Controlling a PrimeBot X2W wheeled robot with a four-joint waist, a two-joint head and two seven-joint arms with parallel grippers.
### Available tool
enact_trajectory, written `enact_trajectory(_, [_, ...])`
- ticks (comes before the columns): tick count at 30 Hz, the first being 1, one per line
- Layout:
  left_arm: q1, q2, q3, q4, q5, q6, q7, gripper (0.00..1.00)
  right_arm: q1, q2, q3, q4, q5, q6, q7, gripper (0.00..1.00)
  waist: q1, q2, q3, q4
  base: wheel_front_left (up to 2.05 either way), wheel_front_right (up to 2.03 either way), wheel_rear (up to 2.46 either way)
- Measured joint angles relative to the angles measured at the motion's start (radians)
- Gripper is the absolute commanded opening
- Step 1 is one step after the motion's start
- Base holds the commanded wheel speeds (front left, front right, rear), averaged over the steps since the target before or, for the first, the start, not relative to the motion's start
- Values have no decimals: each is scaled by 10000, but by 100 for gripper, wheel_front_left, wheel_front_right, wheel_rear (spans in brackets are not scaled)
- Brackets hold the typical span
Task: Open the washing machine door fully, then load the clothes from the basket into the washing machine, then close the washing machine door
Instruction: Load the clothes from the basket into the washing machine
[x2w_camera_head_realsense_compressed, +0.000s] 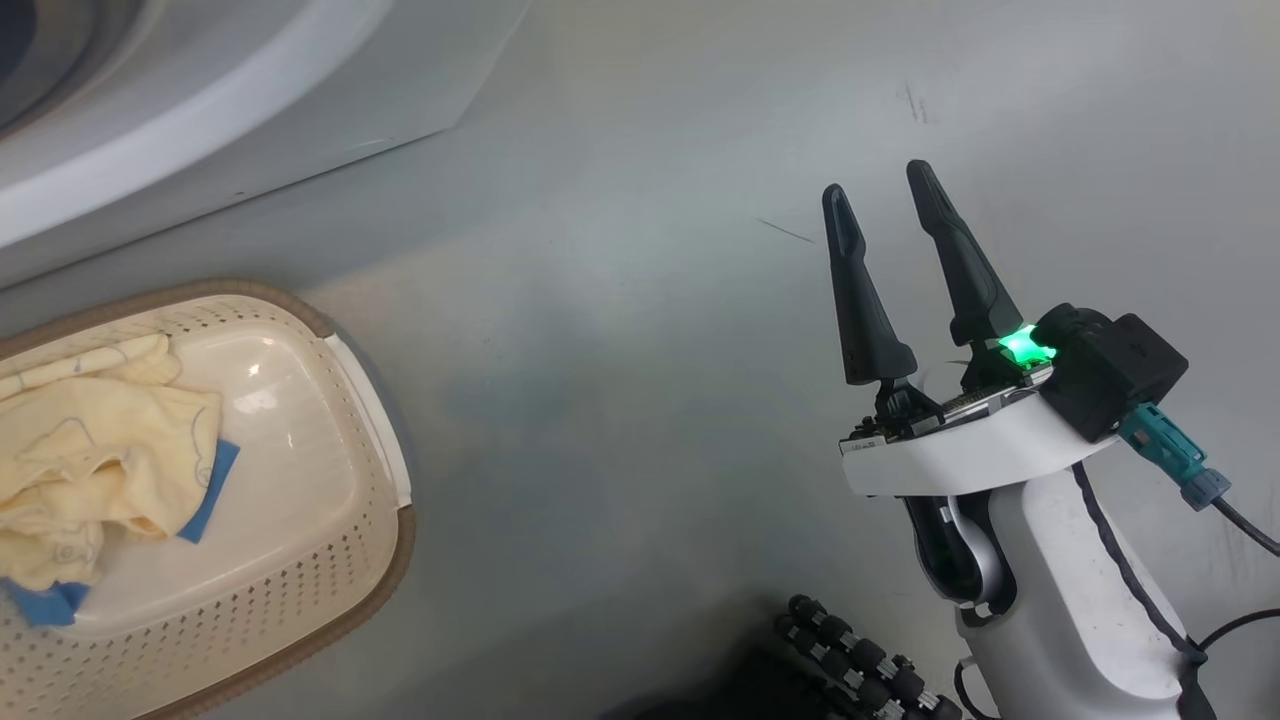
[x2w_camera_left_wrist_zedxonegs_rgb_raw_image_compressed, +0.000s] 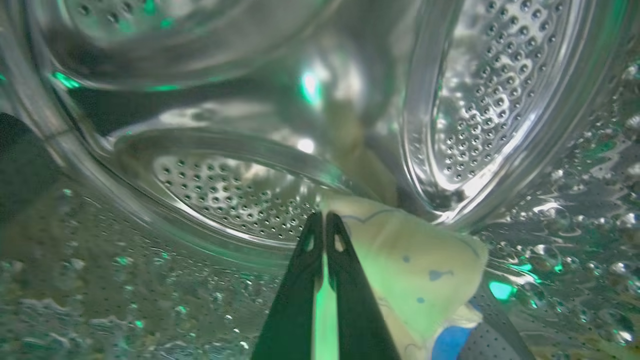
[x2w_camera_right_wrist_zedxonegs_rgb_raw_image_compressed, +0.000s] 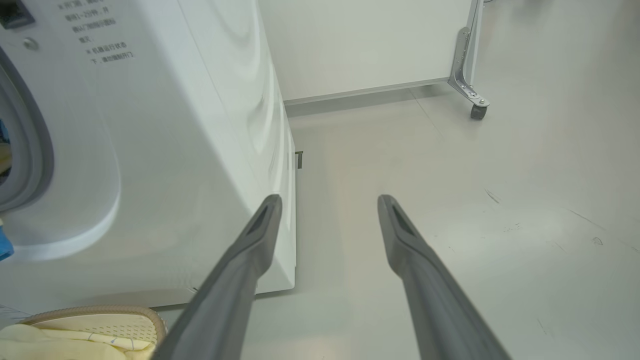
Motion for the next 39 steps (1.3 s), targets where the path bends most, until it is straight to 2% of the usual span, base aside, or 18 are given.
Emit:
enact_trajectory(9, [73,-654,291,1367,-840,79,-119,0,-187,8,8,54,4,0,0,100,0,0,175,-110,0,0,0])
enact_trajectory(16, [99,-1233,616,2245,-1666,75,562,0,-187,10,4,155,2,0,0,100,0,0,106,-54,0,0,0])
enact_trajectory(17, [104,-1287,631,2311,-1707,67,600,8,-187,10,4,165,2,0,0,100,0,0,90,-40,0,0,0])
enact_trajectory(18, [104,-1333,635,2368,-1743,21,675,63,-187,10,4,173,2,0,0,100,0,0,72,-25,0,0,0])
enact_trajectory(19, [103,-1390,644,2449,-1812,-17,732,100,-187,10,-6,180,2,0,0,100,0,0,52,-7,0,0,0])
enact_trajectory(26, [109,-1634,514,2541,-1854,-117,518,100,-187,10,-123,309,-63,-2,0,100,0,0,-166,193,0,0,0])
enact_trajectory(31, [202,-2092,454,2510,-2034,-221,-19,100,-186,8,-291,362,-190,-12,0,100,0,0,-362,397,0,0,0])
enact_trajectory(39, [1189,-2485,286,2357,-2086,-391,-1037,100,-165,2,-548,456,-466,-13,0,100,0,0,-771,788,0,0,0])
